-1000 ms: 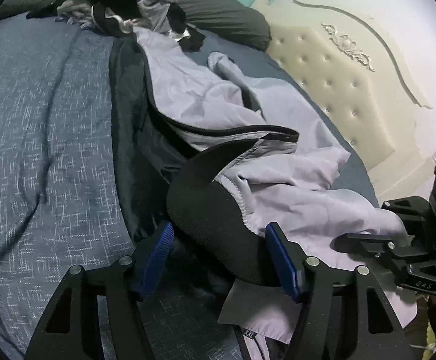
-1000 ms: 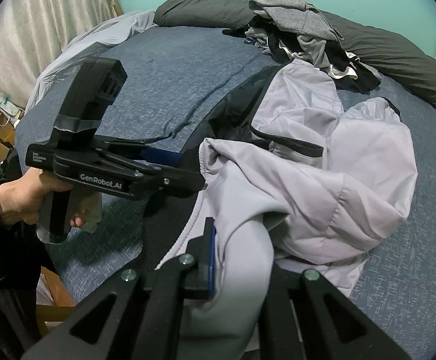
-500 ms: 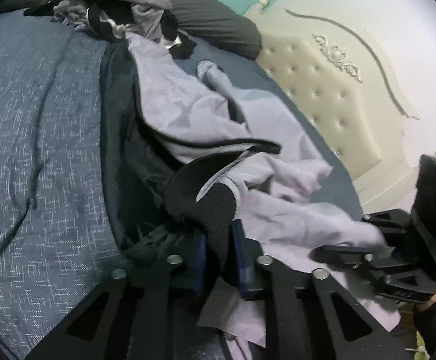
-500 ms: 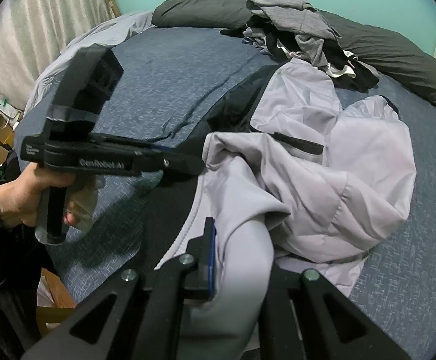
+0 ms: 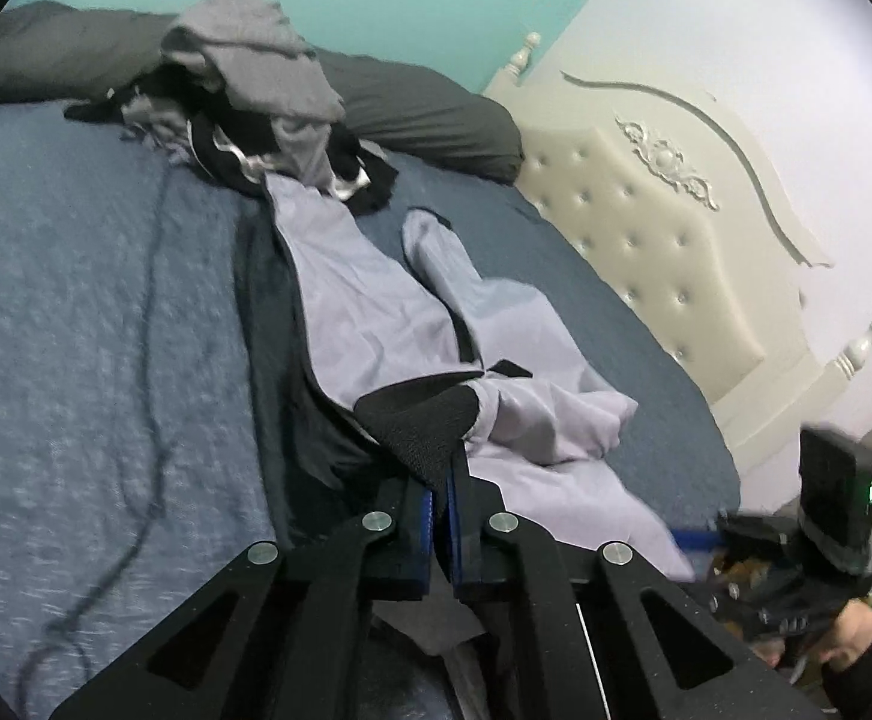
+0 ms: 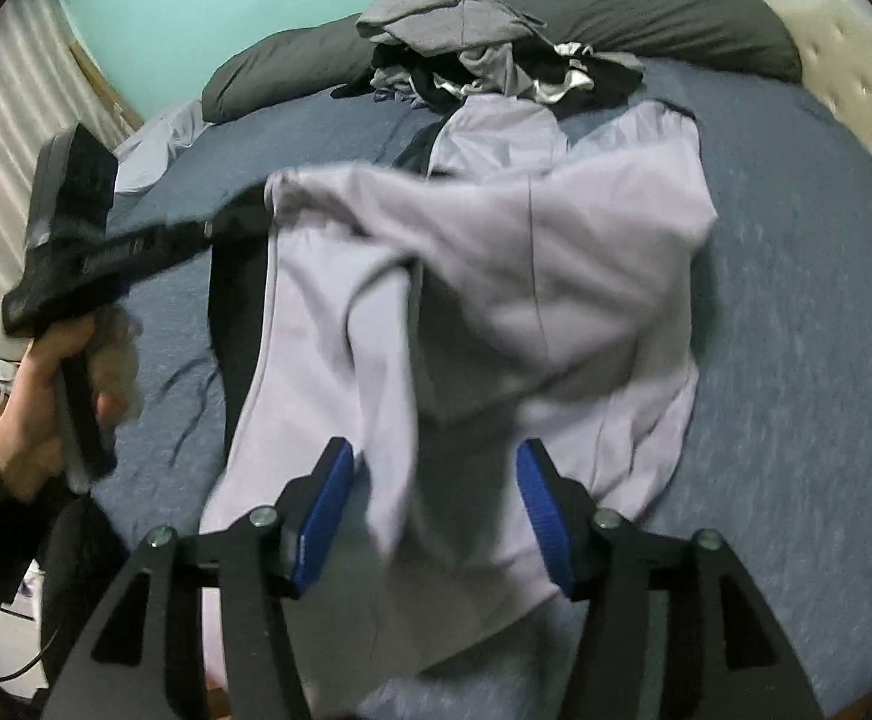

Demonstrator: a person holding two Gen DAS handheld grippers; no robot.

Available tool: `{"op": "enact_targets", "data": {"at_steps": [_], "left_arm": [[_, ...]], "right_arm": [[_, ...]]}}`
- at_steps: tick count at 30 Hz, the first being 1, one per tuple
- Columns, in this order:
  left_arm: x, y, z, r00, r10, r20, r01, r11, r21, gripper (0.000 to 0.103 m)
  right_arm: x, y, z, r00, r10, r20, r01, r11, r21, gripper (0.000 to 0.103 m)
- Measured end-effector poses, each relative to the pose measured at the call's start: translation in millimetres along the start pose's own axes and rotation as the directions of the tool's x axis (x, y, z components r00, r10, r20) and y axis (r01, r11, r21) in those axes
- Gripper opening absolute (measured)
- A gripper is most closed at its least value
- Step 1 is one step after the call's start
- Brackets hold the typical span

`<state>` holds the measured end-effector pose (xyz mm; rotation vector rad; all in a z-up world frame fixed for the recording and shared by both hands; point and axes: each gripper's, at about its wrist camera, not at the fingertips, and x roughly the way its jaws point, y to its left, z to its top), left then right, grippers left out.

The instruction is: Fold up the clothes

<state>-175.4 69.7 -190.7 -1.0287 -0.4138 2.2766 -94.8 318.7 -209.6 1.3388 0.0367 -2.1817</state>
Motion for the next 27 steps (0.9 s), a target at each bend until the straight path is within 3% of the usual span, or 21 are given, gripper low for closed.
{"op": "enact_targets", "data": {"at_steps": [7, 8, 9, 11, 12, 16, 21, 27], "left_arm": [[-27, -4, 15, 0.999, 0.036, 0.037, -0.036, 0.999, 0.022, 0.003], [-31, -4, 16, 0.998, 0.039, 0.042, -0.040, 0.999, 0.022, 0.003], [-36, -5, 18, 0.998, 0.043, 0.047, -0.044, 0.999, 0.024, 0.003], [-44, -6, 21, 0.997, 0.051, 0.057, -0.053, 0.998, 0.033, 0.003], [-50, -7, 23, 0.996, 0.058, 0.067, -0.061, 0.997, 0.037, 0.003], [-81, -4, 36, 0.987, 0.081, 0.139, -0.084, 0.996, 0.016, 0.003], [-131, -7, 64, 0.966, 0.093, 0.242, -0.094, 0.996, -0.009, 0.003], [-221, -53, 116, 0.913, 0.095, 0.397, -0.128, 0.990, 0.058, 0.003]], "right_arm": [[9, 30, -10, 0.993, 0.113, -0.040, -0.113, 0.993, -0.023, 0.058], [13, 33, -9, 0.991, 0.123, -0.048, -0.125, 0.992, -0.028, 0.047], [18, 36, -8, 0.989, 0.134, -0.056, -0.136, 0.990, -0.032, 0.026], [24, 41, -5, 0.989, 0.128, -0.069, -0.130, 0.991, -0.028, 0.008], [23, 43, -1, 0.991, 0.122, -0.060, -0.124, 0.992, -0.035, 0.003], [-1, 54, 29, 0.995, 0.097, 0.022, -0.095, 0.991, -0.093, 0.002], [-61, 71, 92, 0.985, 0.069, 0.161, -0.041, 0.985, -0.169, 0.001], [-133, 106, 157, 0.951, 0.057, 0.305, 0.024, 0.967, -0.254, 0.001]]}}
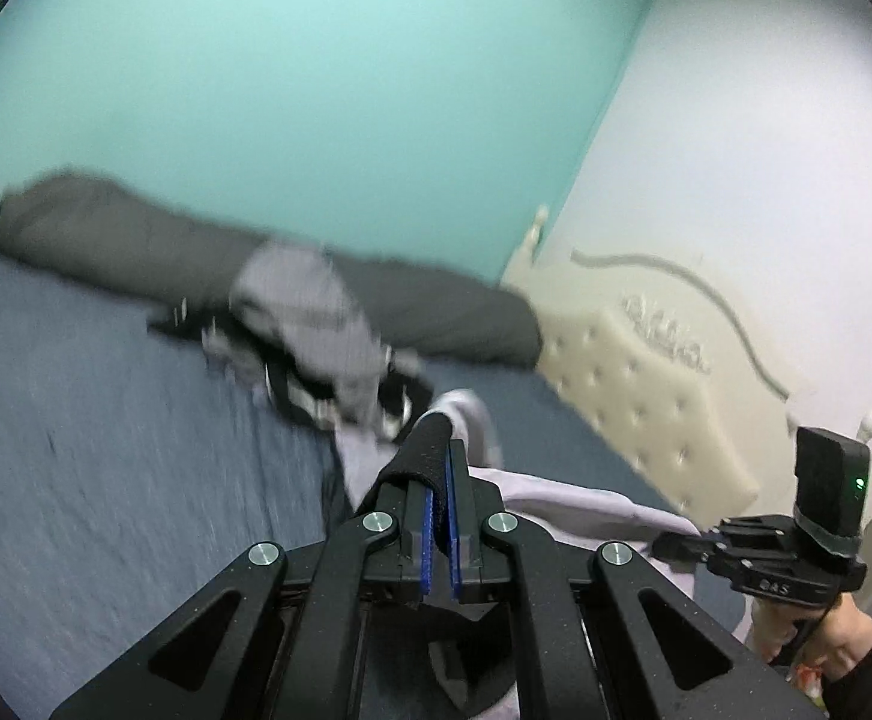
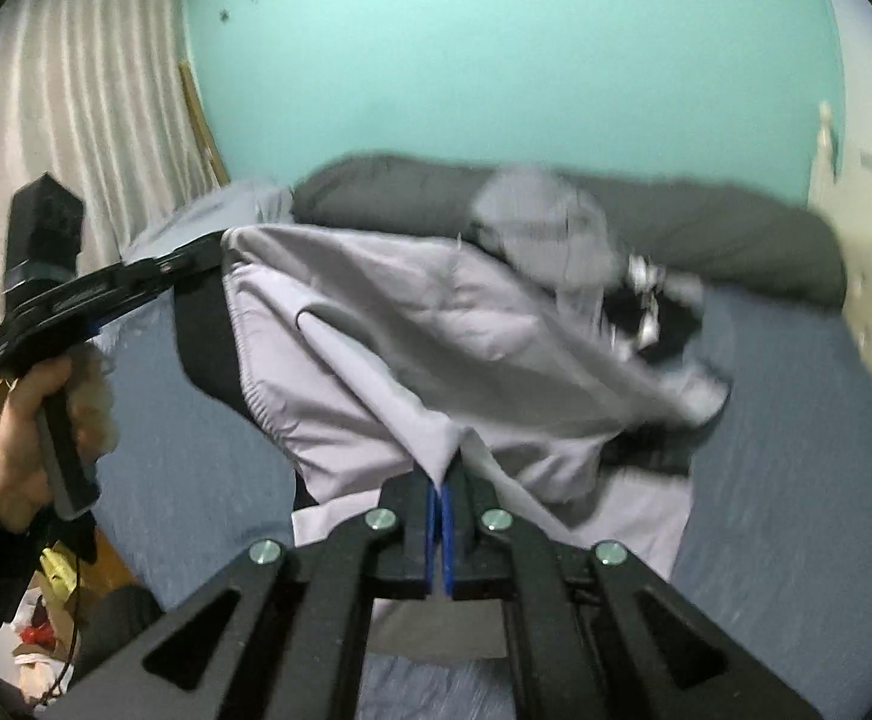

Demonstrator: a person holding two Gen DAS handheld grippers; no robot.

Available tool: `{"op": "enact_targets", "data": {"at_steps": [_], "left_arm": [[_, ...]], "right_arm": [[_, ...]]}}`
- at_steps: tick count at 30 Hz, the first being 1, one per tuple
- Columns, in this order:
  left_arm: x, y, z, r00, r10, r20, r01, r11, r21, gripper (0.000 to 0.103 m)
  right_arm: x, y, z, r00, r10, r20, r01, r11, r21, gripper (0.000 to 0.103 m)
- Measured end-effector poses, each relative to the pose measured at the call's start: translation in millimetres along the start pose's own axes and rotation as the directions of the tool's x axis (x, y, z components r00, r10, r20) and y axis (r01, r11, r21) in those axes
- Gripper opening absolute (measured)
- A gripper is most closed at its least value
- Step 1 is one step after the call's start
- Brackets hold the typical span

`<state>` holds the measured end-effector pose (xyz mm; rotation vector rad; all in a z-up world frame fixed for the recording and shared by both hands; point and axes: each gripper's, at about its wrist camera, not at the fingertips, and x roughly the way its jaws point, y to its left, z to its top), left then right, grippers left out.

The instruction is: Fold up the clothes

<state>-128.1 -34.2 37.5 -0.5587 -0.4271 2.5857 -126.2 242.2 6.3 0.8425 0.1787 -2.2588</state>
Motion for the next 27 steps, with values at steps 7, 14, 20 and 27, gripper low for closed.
{"op": "enact_targets", "data": {"at_steps": [7, 14, 20, 27], "left_arm": [[-81, -52, 95, 0.987, 0.007, 0.159, -0.028, 0.991, 0.128, 0.003], [-113, -76, 130, 0.980, 0.039, 0.193, -0.074, 0.981, 0.180, 0.003], [-72, -41, 80, 0.992, 0.103, 0.072, -0.112, 0.983, 0.142, 0.003], [-8, 12, 3, 0.982, 0.157, -0.102, -0.152, 0.987, 0.058, 0.003]], "right_arm": [[-75, 19, 101, 0.982, -0.013, 0.187, 0.029, 0.996, -0.079, 0.001], [-101, 32, 152, 0.974, -0.007, 0.227, 0.031, 0.994, -0.103, 0.001], [-25, 21, 112, 0.995, 0.000, 0.101, 0.006, 0.998, -0.058, 0.001], [67, 2, 41, 0.997, -0.037, -0.064, 0.037, 0.999, -0.003, 0.002]]}}
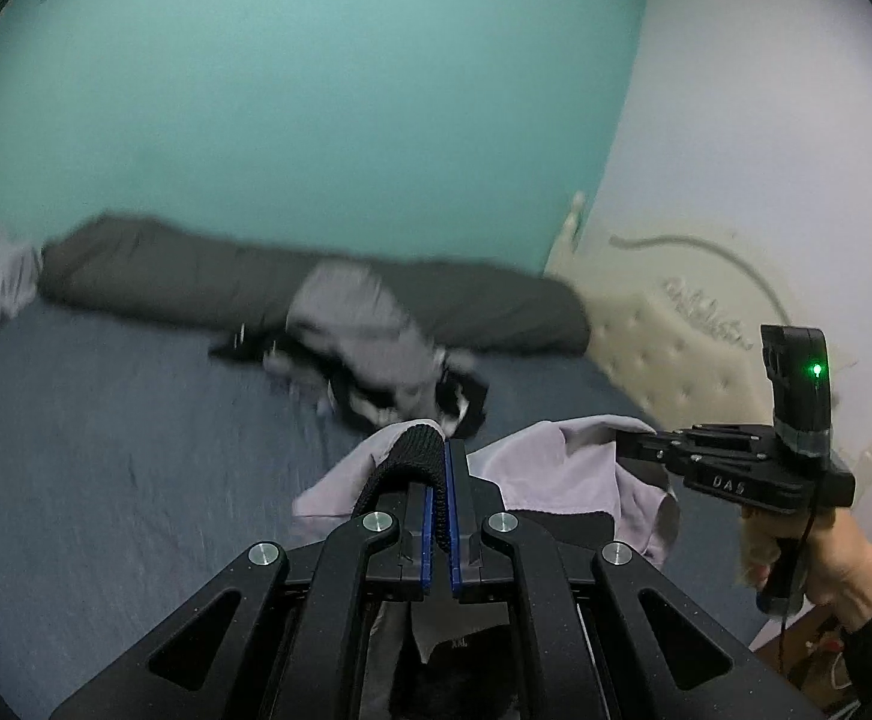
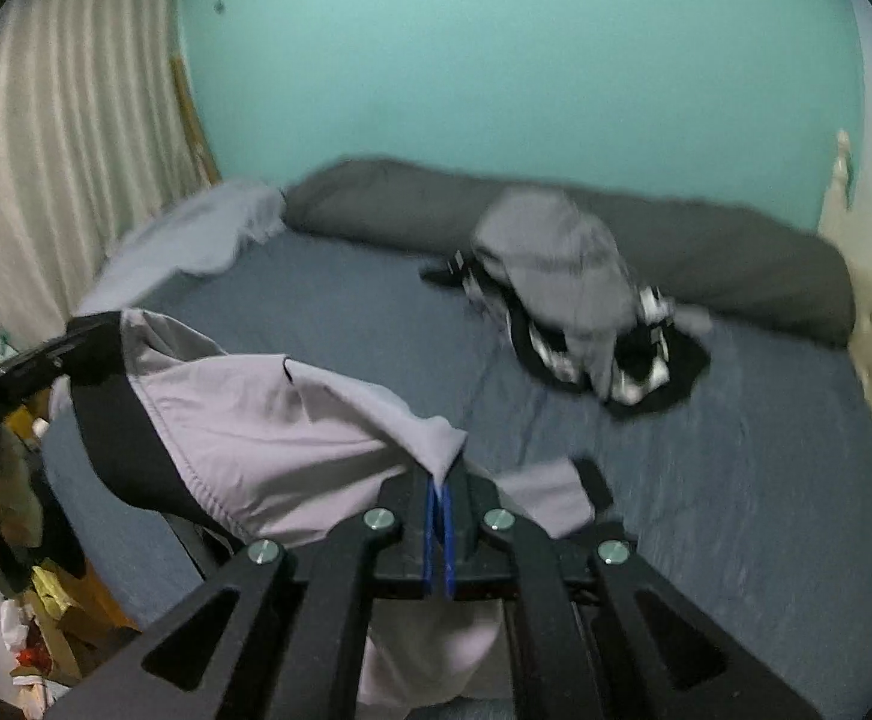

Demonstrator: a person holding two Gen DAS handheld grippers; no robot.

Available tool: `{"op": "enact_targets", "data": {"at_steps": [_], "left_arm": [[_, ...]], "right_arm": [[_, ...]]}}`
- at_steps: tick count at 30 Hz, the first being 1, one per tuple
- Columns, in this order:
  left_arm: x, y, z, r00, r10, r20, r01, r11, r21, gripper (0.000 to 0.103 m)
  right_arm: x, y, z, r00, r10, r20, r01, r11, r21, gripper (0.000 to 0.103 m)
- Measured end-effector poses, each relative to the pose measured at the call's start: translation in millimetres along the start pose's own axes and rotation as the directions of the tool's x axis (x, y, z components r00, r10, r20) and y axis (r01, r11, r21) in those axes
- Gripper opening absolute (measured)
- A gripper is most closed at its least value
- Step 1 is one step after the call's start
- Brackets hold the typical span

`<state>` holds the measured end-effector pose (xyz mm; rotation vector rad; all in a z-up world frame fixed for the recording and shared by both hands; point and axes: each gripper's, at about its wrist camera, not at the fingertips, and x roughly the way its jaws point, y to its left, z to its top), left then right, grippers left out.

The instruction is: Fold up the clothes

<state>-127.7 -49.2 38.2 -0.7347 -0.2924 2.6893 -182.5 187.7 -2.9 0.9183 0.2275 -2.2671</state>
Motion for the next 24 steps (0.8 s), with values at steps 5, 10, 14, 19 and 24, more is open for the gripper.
{"op": "enact_targets", "data": {"at_steps": [5, 10, 14, 19, 24], "left_arm": [[49, 18, -31, 0.994, 0.034, -0.103, -0.039, 0.998, -0.043, 0.003], [84, 29, -45, 0.984, 0.056, -0.167, -0.069, 0.995, -0.073, 0.003], [99, 28, -45, 0.981, 0.061, -0.183, -0.075, 0.995, -0.067, 0.003], [115, 25, -42, 0.978, 0.064, -0.198, -0.077, 0.995, -0.059, 0.003], [117, 22, -42, 0.978, 0.057, -0.202, -0.072, 0.995, -0.067, 0.003]], "right_arm": [[43, -3, -43, 0.990, -0.121, -0.069, 0.121, 0.993, -0.002, 0.010], [45, -12, -71, 0.966, -0.255, -0.050, 0.256, 0.967, 0.018, 0.067], [35, -14, -90, 0.983, -0.176, -0.042, 0.181, 0.974, 0.138, 0.067], [28, 29, -112, 0.998, -0.065, -0.026, 0.068, 0.992, 0.110, 0.067], [62, 65, -136, 0.993, 0.011, -0.122, -0.004, 0.998, 0.061, 0.067]]}}
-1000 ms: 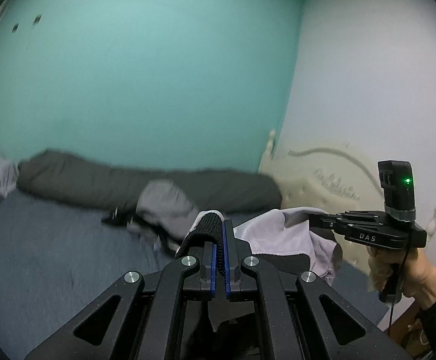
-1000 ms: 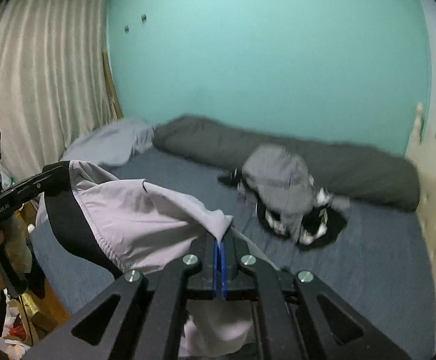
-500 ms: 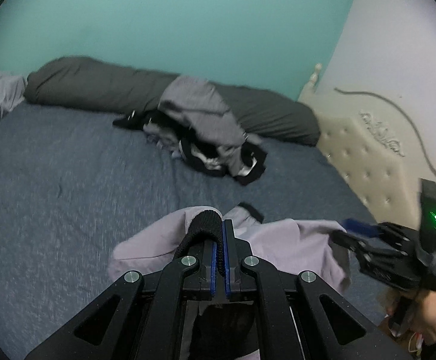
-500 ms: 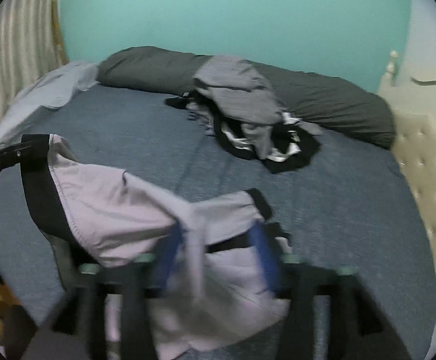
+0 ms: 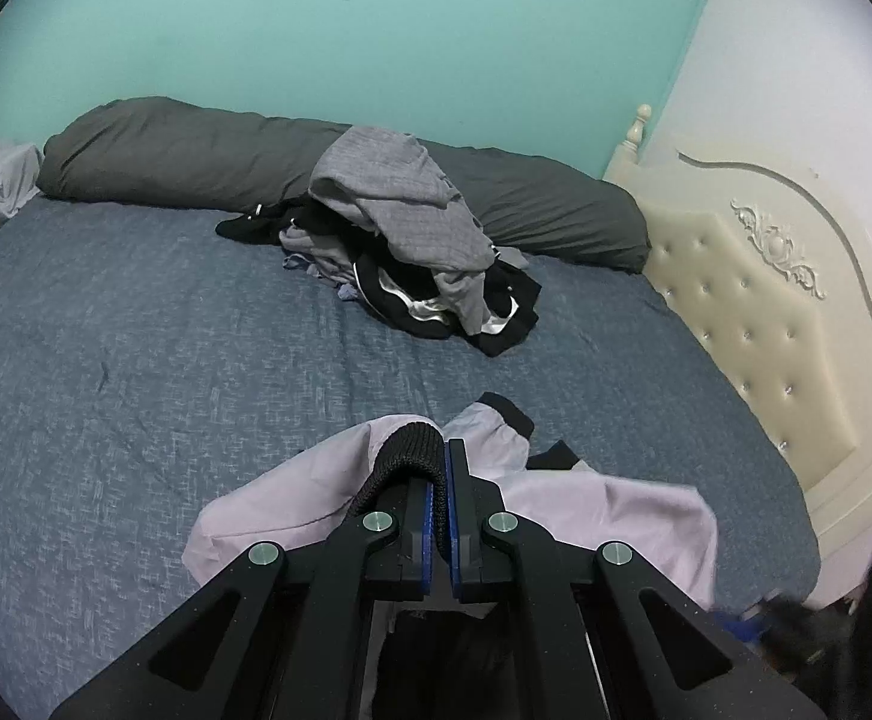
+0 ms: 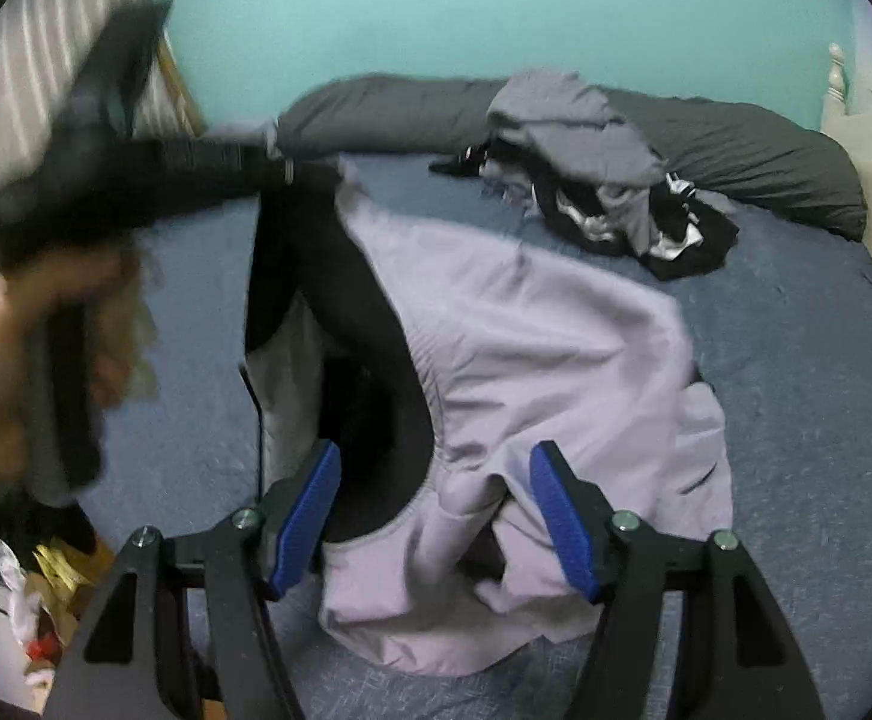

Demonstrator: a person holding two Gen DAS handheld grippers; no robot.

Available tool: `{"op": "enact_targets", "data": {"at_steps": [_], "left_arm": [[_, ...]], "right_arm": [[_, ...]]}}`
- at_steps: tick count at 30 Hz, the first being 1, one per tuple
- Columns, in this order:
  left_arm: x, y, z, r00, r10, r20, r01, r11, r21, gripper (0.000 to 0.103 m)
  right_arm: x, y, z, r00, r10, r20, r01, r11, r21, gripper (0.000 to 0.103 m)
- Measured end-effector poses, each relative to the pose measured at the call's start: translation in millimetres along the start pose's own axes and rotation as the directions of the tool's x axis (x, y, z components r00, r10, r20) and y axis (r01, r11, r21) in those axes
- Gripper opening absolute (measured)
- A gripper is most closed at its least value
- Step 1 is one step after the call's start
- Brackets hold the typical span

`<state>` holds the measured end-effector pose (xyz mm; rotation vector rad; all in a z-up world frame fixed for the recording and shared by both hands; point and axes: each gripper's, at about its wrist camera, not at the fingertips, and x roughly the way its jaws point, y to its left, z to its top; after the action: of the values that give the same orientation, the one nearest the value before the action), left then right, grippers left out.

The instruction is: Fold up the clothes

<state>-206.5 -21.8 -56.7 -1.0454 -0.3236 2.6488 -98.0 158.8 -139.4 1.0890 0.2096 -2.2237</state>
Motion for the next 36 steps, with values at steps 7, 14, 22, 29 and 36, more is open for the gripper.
{"op": "enact_targets", "data": {"at_steps": [7, 14, 22, 29, 36], "left_arm": [[-7, -4, -2, 1.000, -0.027, -0.001, 0.027, 1.000, 0.006, 0.003], [-1, -12, -14, 0.999, -0.041, -0.027, 0.042, 0.999, 0.029, 0.003], [30, -8, -24, 0.997, -0.037, -0.074, 0.038, 0.999, 0.007, 0.003], [31, -11, -25, 0.996, -0.045, -0.077, 0.044, 0.999, -0.004, 0.003], [20, -12, -25, 0.996, -0.051, -0.079, 0.050, 0.999, -0.017, 0.003]], "right_arm": [[49, -17, -2, 0.998, -0.036, -0.050, 0.037, 0.999, 0.021, 0.063], [65, -83, 19, 0.983, -0.162, -0.084, 0.169, 0.981, 0.095, 0.039], [22, -76, 17, 0.999, -0.034, -0.008, 0.035, 0.985, 0.170, 0.039], [34, -31, 13, 0.996, 0.082, -0.035, -0.073, 0.974, 0.212, 0.050], [57, -18, 22, 1.000, -0.006, -0.001, 0.006, 0.961, 0.278, 0.054]]}}
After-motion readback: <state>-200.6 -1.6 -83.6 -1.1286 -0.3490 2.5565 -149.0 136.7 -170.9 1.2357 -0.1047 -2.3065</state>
